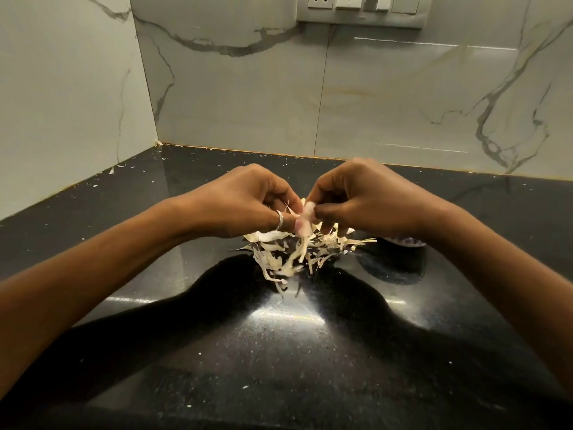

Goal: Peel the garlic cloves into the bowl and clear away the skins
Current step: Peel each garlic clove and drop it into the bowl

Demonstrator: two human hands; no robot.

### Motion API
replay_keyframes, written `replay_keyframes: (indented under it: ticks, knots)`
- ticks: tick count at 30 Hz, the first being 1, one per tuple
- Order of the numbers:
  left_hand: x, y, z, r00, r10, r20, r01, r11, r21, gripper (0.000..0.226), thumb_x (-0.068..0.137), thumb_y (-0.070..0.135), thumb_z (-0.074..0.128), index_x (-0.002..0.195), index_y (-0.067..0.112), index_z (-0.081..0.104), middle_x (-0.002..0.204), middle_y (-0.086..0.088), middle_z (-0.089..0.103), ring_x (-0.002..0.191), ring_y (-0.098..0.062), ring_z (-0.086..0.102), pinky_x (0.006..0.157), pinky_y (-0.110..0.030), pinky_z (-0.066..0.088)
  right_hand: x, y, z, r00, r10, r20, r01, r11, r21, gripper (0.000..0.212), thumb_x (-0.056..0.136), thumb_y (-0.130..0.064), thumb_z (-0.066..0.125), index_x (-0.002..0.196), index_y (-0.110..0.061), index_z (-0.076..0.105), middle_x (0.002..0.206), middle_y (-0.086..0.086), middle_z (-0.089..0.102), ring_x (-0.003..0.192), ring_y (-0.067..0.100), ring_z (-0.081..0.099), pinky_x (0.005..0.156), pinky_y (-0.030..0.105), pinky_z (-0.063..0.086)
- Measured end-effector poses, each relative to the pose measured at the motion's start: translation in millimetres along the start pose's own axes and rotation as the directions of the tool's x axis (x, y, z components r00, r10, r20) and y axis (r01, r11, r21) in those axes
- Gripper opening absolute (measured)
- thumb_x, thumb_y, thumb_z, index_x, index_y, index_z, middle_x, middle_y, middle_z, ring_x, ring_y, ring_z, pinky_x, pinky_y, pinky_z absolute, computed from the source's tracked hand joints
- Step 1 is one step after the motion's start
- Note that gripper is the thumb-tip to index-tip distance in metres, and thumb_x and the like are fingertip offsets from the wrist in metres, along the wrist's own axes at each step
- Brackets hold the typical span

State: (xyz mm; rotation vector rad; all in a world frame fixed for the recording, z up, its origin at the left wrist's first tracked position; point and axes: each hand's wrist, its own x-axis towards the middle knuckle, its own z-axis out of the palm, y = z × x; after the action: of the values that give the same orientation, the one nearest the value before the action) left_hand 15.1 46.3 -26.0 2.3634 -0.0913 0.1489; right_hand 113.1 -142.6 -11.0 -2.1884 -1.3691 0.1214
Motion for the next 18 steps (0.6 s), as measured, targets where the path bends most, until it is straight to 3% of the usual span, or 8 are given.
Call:
replay_keyframes:
  ticks: [4, 9, 11, 13, 15, 18]
  knots:
    - [-0.3, 0.0, 3.7, 1.000, -0.022, 0.008, 0.023, 0.999, -0.022, 0.014, 0.084, 0.018, 0.081, 0.098, 0.018, 0.077, 0.063, 0.007, 0.069, 0.055, -0.004, 0.055, 0.052, -0.015, 0.042, -0.8, -0.8, 5.0, 1.000, -0.013, 0.007, 0.013, 1.000, -0.021, 0.012, 0.093, -0.009, 0.069, 0.089, -0.015, 0.078, 0.073, -0.001, 0.076, 0.064, 0.008, 0.073, 0.062, 0.016, 0.054]
    - [2.8, -4.2, -0.2, 0.996, -0.003, -0.085, 0.011, 0.995, 0.097, 0.009, 0.087, 0.022, 0.079, 0.094, 0.027, 0.079, 0.081, 0.003, 0.076, 0.077, -0.018, 0.071, 0.078, -0.037, 0.060, 0.2, 1.1, 3.9, 1.000, 0.013, -0.020, -0.014, 0.997, -0.071, 0.007, 0.094, -0.011, 0.069, 0.094, -0.013, 0.076, 0.072, -0.001, 0.075, 0.062, 0.006, 0.072, 0.061, 0.023, 0.059]
    - [1.3, -4.0, -2.6, 0.992, 0.013, -0.129, 0.002, 0.993, 0.117, 0.008, 0.089, 0.020, 0.076, 0.094, 0.027, 0.078, 0.081, 0.006, 0.076, 0.078, -0.012, 0.072, 0.078, -0.033, 0.062, 0.3, 2.6, 1.4, 0.998, 0.014, -0.059, -0.022, 0.991, -0.135, 0.008, 0.094, -0.014, 0.070, 0.097, -0.015, 0.077, 0.073, -0.004, 0.074, 0.061, 0.003, 0.070, 0.065, 0.025, 0.060]
    - [0.5, -4.5, -4.4, 0.983, 0.043, -0.181, -0.012, 0.986, 0.169, 0.011, 0.092, 0.019, 0.072, 0.097, 0.027, 0.078, 0.082, 0.011, 0.075, 0.078, -0.002, 0.070, 0.077, -0.025, 0.060, -0.7, 2.3, -3.4, 0.997, 0.015, -0.071, -0.033, 0.969, -0.245, 0.010, 0.093, -0.016, 0.071, 0.099, -0.018, 0.079, 0.074, -0.011, 0.071, 0.063, -0.002, 0.065, 0.063, 0.014, 0.053]
    - [0.3, -5.3, -4.1, 0.970, 0.080, -0.229, -0.026, 0.972, 0.232, 0.014, 0.092, 0.018, 0.070, 0.099, 0.028, 0.078, 0.085, 0.016, 0.072, 0.077, 0.004, 0.066, 0.074, -0.016, 0.054, -2.9, 0.8, -9.5, 0.998, 0.053, -0.016, -0.055, 0.945, -0.322, 0.016, 0.090, -0.014, 0.072, 0.102, -0.021, 0.079, 0.081, -0.012, 0.071, 0.071, -0.003, 0.063, 0.061, 0.009, 0.045]
    - [0.8, -7.0, -2.9, 0.958, 0.120, -0.261, -0.042, 0.957, 0.288, 0.017, 0.092, 0.017, 0.068, 0.100, 0.029, 0.078, 0.085, 0.022, 0.066, 0.074, 0.009, 0.061, 0.067, -0.008, 0.043, -5.9, 0.4, -15.7, 0.995, 0.087, 0.039, -0.067, 0.931, -0.359, 0.027, 0.085, -0.007, 0.070, 0.104, -0.024, 0.079, 0.087, -0.009, 0.074, 0.079, 0.003, 0.066, 0.063, 0.012, 0.048]
